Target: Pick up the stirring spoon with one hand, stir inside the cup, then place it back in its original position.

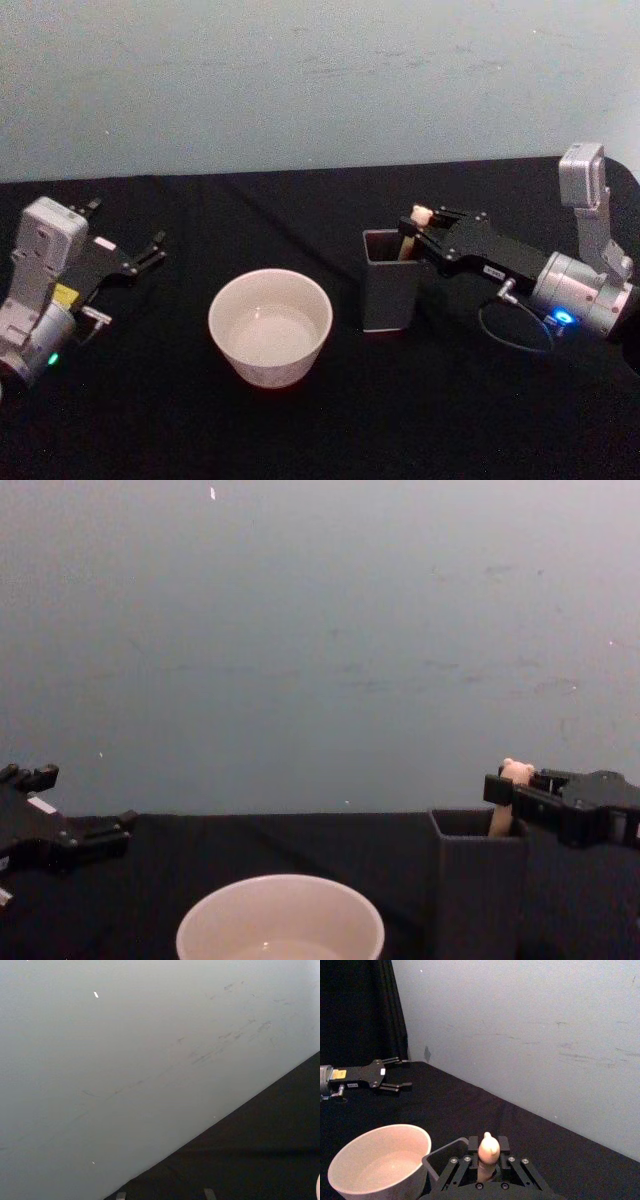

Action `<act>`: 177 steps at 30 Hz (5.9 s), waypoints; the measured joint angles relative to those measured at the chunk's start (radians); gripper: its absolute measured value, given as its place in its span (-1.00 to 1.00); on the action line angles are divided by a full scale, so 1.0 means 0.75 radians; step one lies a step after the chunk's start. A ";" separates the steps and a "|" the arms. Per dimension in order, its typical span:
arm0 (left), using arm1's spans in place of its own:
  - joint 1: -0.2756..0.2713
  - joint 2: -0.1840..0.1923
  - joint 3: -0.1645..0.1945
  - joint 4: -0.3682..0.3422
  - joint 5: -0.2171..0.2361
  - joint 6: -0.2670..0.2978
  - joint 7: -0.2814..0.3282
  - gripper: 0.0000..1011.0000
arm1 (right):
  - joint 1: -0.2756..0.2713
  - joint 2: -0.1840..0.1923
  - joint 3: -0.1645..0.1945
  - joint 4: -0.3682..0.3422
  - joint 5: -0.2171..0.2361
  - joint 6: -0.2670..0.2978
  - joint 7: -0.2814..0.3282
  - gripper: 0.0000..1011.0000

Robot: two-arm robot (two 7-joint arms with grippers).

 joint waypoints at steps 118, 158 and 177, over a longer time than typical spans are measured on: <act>0.000 0.000 0.000 0.000 0.000 0.000 0.000 0.98 | 0.067 -0.260 -0.218 -0.053 -0.275 -0.011 -0.140 -0.58; 0.000 0.000 0.000 0.000 0.000 0.000 0.000 0.98 | 0.017 -0.222 -0.256 -0.173 -0.260 0.031 -0.098 -0.58; 0.000 0.000 0.000 0.000 0.000 0.000 0.000 0.98 | 0.031 -0.204 -0.205 -0.138 -0.273 0.011 -0.136 -0.58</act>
